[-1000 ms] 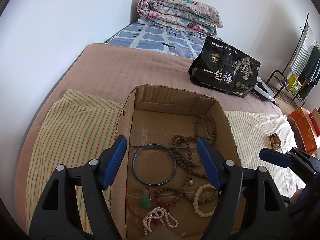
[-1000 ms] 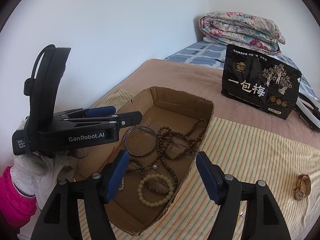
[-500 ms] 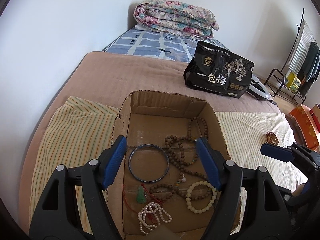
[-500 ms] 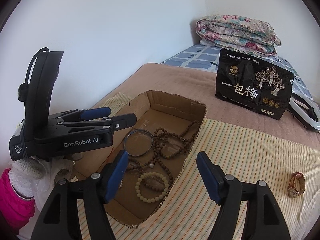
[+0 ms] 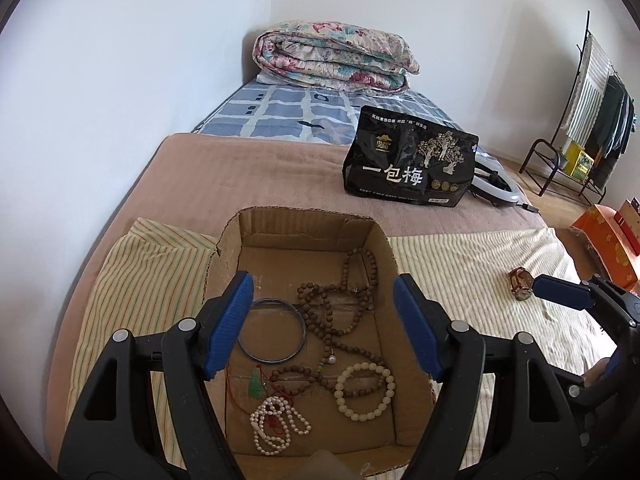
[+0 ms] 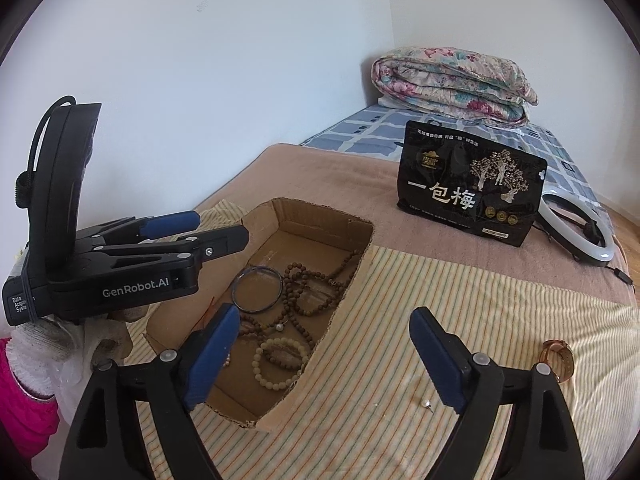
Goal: Organize jewelry
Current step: 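Move the left tool to the pearl earring while the right tool moves to the brown-strap watch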
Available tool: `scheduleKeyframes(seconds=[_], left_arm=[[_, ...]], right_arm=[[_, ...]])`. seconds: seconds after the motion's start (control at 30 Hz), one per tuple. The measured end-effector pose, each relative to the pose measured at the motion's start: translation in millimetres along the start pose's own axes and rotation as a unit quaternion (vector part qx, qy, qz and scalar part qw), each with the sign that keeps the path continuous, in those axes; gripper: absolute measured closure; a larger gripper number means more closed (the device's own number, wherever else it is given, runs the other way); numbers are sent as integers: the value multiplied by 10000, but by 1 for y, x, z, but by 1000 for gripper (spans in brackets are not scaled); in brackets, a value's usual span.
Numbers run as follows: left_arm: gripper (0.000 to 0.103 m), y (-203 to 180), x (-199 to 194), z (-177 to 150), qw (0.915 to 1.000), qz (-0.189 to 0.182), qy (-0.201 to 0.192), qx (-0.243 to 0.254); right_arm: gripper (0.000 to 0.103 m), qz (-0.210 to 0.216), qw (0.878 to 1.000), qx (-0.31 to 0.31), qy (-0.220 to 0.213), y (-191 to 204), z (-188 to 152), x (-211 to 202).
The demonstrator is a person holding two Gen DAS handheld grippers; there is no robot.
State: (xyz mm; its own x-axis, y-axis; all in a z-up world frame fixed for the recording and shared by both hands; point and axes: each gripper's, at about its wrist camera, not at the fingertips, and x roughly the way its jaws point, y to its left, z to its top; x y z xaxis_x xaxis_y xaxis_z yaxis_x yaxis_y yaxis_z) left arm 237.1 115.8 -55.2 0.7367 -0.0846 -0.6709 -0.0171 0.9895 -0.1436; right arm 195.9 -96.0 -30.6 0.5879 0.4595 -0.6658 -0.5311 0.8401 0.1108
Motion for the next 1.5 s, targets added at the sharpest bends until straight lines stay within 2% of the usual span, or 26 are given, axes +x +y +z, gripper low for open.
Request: scheduleKeyframes(seconds=[0.23, 0.5, 0.9, 1.17, 1.27, 1.5], left_arm=[[29, -25, -7, -1, 9998, -72, -48, 180], [29, -55, -13, -4, 9993, -218, -80, 307], [29, -100, -18, -8, 9975, -489, -182, 471], [29, -138, -11, -20, 9950, -699, -129, 707], [29, -152, -4, -28, 9938, -719, -62, 849], [29, -177, 19, -51, 9911, -856, 131, 1014]], right_arm=[[0, -445, 9988, -175, -87, -12, -9, -21], [0, -844, 9962, -172, -124, -42, -20, -46], [0, -1399, 9896, 215, -268, -122, -40, -88], [3, -1592, 9838, 741, -351, -181, -52, -108], [10, -1538, 9830, 939, -360, -200, -57, -109], [11, -1323, 9845, 1087, -384, -223, -73, -93]])
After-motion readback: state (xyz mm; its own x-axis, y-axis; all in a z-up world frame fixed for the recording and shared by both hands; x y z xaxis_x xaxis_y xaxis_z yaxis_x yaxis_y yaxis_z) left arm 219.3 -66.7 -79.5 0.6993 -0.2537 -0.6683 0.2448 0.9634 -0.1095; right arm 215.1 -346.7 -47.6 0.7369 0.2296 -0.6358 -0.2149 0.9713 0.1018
